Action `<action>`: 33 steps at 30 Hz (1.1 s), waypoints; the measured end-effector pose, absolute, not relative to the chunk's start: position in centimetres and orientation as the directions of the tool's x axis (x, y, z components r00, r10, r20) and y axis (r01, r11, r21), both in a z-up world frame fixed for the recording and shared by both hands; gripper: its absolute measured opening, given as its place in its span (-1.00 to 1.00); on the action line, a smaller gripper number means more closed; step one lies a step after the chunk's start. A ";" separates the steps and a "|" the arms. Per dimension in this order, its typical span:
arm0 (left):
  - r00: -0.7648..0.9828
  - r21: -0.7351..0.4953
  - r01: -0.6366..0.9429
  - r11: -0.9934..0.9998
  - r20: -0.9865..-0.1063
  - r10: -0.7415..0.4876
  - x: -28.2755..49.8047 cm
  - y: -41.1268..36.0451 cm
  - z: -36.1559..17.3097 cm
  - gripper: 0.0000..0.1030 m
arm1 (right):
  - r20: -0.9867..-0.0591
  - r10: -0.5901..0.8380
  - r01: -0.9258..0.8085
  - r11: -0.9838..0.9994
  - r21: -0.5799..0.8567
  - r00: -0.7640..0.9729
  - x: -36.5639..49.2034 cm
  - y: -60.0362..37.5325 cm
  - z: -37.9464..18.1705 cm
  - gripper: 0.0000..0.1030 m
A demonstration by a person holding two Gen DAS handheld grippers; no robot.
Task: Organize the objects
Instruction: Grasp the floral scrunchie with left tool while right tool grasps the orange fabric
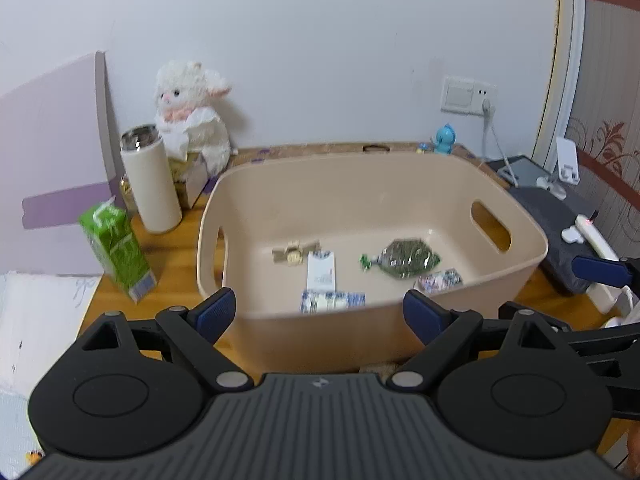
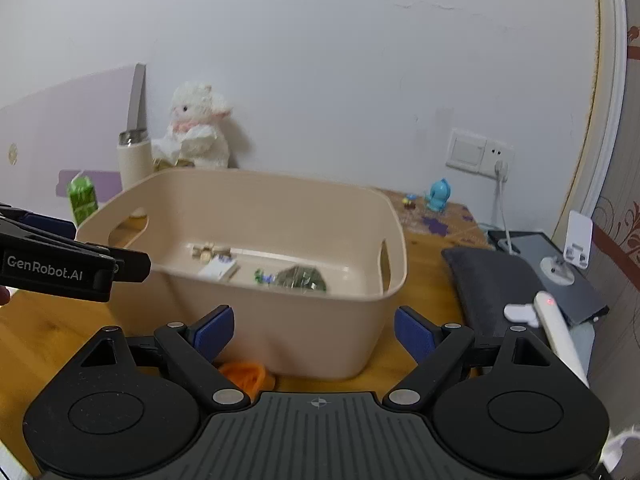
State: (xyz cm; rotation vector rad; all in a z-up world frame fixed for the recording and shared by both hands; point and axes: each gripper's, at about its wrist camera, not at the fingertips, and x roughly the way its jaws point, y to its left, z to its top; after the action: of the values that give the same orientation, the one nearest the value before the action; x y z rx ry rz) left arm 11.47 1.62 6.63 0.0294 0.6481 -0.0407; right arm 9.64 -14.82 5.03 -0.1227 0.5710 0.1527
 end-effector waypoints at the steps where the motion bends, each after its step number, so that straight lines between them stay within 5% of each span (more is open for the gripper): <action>1: 0.792 0.010 0.046 0.999 -0.610 -0.030 11.3 1.7 6.2 0.78 | -0.552 0.111 -0.181 0.981 -0.073 0.826 9.4 -14.8 4.7 0.72; 14: 0.688 -0.094 0.094 0.991 -0.713 -0.133 11.1 1.5 0.7 0.78 | -0.644 0.099 -0.183 0.981 -0.065 0.758 8.9 -15.5 0.4 0.72; 33: 0.640 -0.054 0.023 0.998 -0.766 -0.056 12.9 3.1 -3.8 0.78 | -0.705 0.098 -0.190 0.980 -0.053 0.703 9.9 -14.9 -3.0 0.72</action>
State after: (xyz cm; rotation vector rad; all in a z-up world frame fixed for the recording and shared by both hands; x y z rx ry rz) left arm 12.87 3.14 -3.82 -0.0407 0.8747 -0.0448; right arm 9.87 -14.93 -3.02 -0.1251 0.7756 0.1610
